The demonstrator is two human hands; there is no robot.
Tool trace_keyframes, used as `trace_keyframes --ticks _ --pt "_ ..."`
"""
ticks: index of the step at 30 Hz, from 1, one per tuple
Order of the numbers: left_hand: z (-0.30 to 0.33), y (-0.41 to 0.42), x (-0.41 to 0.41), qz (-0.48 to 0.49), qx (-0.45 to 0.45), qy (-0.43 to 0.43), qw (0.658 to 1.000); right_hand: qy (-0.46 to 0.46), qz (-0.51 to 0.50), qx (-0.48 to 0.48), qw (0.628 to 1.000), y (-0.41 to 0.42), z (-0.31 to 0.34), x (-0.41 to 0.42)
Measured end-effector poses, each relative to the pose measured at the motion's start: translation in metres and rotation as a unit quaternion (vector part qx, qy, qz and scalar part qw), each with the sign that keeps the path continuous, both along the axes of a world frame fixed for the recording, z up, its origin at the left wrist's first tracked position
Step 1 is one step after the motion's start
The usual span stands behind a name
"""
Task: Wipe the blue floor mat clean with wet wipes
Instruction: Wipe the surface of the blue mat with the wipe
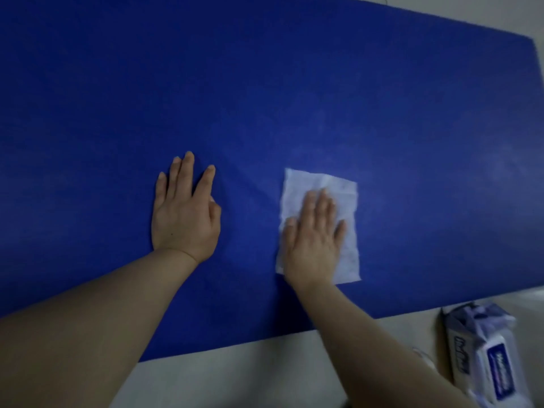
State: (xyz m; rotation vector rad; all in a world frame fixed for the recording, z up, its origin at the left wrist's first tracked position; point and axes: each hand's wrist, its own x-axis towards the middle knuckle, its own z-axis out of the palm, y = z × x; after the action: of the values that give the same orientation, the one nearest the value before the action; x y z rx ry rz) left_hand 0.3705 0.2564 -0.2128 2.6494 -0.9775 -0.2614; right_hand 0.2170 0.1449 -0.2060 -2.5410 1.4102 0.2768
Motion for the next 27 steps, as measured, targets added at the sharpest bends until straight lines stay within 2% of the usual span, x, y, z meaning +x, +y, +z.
trace_keyframes --ticks 3,5,7,9,11,14,16,18,20,22,24,27 --pt "-0.002 0.000 0.001 0.003 -0.005 -0.002 1.000 -0.027 0.169 -0.007 0.985 0.069 -0.001 0.012" --pt "-0.001 -0.001 0.001 0.003 -0.003 -0.004 1.000 -0.041 0.225 0.016 0.973 0.100 0.001 0.009" --pt "-0.001 -0.001 0.001 0.000 0.001 -0.001 1.000 -0.038 0.237 0.037 0.970 0.098 0.005 0.001" --pt "0.000 0.000 0.002 -0.002 -0.004 -0.003 1.000 -0.014 0.279 0.017 0.960 0.077 0.005 -0.021" --pt "0.000 0.000 0.001 -0.002 -0.005 -0.001 1.000 0.009 0.275 -0.011 0.961 0.047 0.003 -0.053" --pt "0.001 0.000 0.000 -0.003 -0.003 -0.001 1.000 0.022 0.147 -0.038 0.988 0.022 0.002 -0.077" --pt "0.001 0.000 0.000 -0.006 0.001 -0.001 1.000 0.016 0.110 -0.039 0.993 0.038 0.001 -0.065" --pt "0.001 0.000 0.001 -0.005 0.001 0.006 1.000 -0.008 0.195 -0.016 0.981 0.071 -0.001 -0.044" --pt "0.002 0.000 0.001 -0.004 0.004 0.008 1.000 -0.023 0.327 0.015 0.945 0.102 -0.001 -0.030" --pt "0.002 0.000 0.002 -0.004 0.005 0.003 1.000 -0.017 0.400 0.031 0.916 0.106 0.000 -0.030" --pt "0.002 -0.001 0.001 -0.006 0.003 0.004 1.000 -0.003 0.423 0.025 0.906 0.088 -0.001 -0.045" --pt "0.001 0.000 0.001 -0.005 -0.002 0.003 1.000 0.009 0.399 0.007 0.917 0.042 -0.002 -0.083"
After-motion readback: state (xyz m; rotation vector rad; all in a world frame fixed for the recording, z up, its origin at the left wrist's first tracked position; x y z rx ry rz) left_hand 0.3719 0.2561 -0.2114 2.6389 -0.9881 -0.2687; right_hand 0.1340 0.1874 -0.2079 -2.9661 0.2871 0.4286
